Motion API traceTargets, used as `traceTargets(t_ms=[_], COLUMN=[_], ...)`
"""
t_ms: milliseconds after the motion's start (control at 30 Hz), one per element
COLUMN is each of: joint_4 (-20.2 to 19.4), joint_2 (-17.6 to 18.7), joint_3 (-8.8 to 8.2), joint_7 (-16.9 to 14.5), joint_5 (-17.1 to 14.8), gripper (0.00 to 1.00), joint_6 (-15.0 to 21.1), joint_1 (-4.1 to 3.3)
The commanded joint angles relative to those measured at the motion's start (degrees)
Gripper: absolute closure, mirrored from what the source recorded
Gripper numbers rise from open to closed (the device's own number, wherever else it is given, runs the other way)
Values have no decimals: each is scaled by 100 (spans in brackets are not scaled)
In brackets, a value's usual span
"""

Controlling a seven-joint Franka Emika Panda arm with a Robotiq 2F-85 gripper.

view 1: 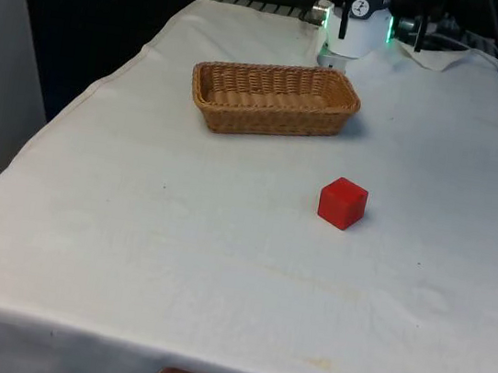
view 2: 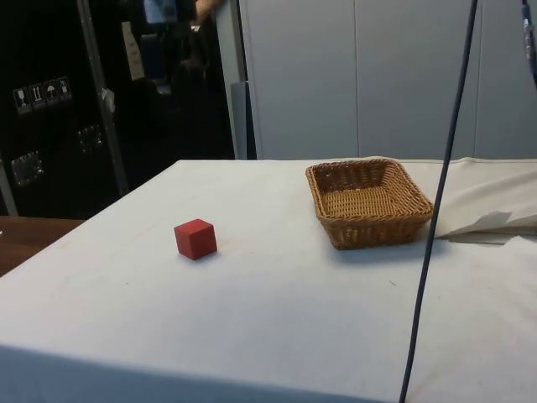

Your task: Pick up the cube and place it into the basket.

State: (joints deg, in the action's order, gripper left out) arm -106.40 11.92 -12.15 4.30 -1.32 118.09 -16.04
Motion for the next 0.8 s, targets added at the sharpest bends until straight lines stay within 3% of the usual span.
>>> traceTargets(t_ms=[0, 100, 367, 400, 767], joint_4=[6, 0, -178, -143, -350], joint_2=[69, 120, 315, 304, 561], joint_3=[11, 29, 74, 86, 126], joint_7=[57, 46, 246, 189, 527], joint_5=[6, 0, 29, 0, -6], gripper=[0, 0, 0, 0, 0], joint_6=[115, 160, 682, 573, 1209], joint_1=[-17, 0, -34, -11, -34])
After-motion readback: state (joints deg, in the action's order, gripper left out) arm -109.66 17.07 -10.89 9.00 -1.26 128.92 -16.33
